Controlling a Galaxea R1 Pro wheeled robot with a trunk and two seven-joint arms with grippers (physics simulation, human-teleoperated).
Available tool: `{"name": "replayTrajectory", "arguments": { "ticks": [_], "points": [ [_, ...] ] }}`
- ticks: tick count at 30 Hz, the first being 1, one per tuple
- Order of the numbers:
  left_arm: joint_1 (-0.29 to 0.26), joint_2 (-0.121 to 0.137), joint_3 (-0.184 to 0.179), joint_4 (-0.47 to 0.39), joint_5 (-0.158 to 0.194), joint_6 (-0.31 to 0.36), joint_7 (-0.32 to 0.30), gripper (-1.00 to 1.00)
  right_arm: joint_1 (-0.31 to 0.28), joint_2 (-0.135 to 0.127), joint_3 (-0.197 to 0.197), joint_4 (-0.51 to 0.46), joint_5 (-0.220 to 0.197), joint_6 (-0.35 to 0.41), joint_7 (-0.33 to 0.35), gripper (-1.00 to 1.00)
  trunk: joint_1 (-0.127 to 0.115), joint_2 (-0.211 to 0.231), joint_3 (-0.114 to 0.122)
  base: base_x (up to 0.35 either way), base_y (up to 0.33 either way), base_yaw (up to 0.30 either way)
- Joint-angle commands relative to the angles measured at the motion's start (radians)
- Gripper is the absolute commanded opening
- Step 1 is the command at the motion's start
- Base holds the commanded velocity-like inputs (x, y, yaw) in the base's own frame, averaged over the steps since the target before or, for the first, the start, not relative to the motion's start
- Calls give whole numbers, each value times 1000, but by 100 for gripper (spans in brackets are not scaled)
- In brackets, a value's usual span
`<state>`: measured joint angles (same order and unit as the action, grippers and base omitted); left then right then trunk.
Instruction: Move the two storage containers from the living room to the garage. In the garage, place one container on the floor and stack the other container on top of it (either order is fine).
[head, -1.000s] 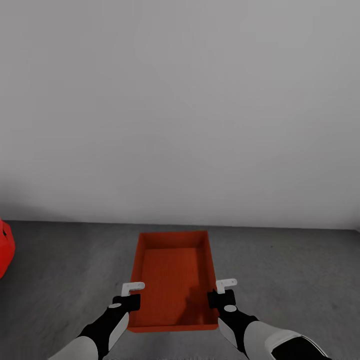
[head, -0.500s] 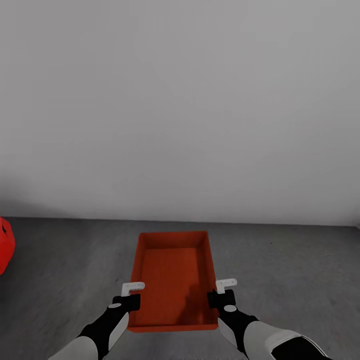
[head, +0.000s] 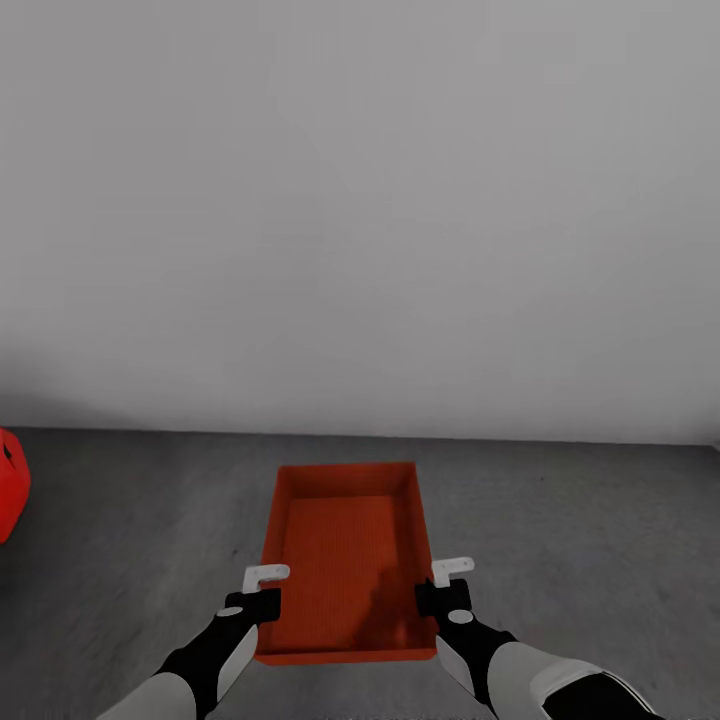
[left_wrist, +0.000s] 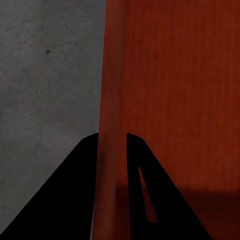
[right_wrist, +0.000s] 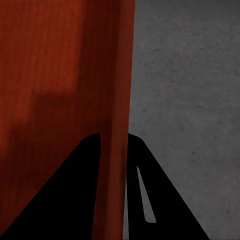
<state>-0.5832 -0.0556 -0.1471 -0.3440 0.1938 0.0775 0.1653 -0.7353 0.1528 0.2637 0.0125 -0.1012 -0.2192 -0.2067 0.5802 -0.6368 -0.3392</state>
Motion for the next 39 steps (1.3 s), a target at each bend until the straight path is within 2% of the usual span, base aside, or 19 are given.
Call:
{"name": "replayTrajectory", "arguments": {
  "ticks": [1,20,31,39],
  "points": [
    [-1,0,51,-5,13,-51,79,-100,0,1,-35,1,3,0,7,-100,0,-1,-3,0,0,0],
    [-1,0,50,-6,13,-51,79,-100,1,2,-35,1,3,0,7,-100,0,-1,-34,0,0,-11],
    [-1,0,50,-6,13,-51,79,-100,0,2,-35,1,3,0,7,-100,0,-1,-49,0,0,-153],
    [-1,0,50,-6,13,-51,79,-100,0,2,-35,1,3,0,7,-100,0,-1,-51,0,0,-92]
  ]
}}
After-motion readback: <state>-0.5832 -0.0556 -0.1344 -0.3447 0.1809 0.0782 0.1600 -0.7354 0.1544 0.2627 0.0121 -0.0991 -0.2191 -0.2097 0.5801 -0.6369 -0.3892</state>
